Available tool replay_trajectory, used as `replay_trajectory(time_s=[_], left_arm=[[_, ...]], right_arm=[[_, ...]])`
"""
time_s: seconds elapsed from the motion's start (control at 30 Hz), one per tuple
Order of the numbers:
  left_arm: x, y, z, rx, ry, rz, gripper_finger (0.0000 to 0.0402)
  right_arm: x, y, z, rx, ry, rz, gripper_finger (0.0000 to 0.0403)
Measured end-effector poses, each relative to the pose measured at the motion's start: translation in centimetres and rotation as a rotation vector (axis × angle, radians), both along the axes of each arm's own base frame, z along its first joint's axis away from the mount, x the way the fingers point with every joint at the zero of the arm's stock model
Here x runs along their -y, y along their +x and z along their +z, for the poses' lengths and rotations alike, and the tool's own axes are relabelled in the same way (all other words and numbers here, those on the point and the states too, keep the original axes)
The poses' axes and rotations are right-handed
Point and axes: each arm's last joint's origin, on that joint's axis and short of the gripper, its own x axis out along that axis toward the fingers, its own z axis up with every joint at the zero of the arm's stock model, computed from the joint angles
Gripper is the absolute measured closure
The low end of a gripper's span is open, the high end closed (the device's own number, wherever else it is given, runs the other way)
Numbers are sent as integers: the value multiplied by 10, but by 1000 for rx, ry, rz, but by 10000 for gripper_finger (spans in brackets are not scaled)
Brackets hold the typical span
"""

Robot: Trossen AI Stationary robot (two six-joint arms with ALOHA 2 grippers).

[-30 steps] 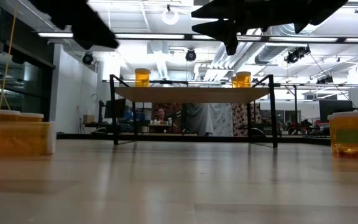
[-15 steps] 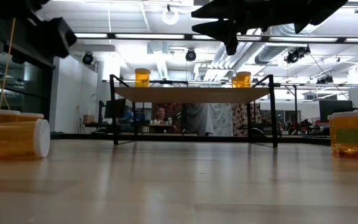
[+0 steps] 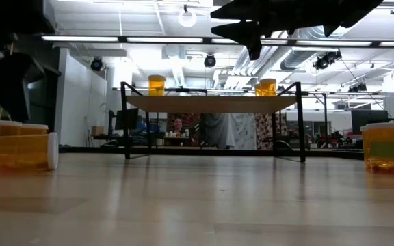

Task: Pick and place medicine bottles onto shelf by color
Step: Put the yellow pill bottle on the shelf

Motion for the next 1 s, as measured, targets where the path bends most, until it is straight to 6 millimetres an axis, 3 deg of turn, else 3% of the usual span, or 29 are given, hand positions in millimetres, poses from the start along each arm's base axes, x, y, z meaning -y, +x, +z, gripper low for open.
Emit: replay_trajectory(time_s=[0.33,0.7,1.0], left_arm=[[-10,0,-13,-53,176,87,90],[-18,7,-40,-244,155,143,90],[-22,10,-43,-278,125,159,95]], right_arm=[[0,0,0,1,-8,0,251],[0,0,0,1,-8,0,251],[0,0,0,2,-8,0,251]])
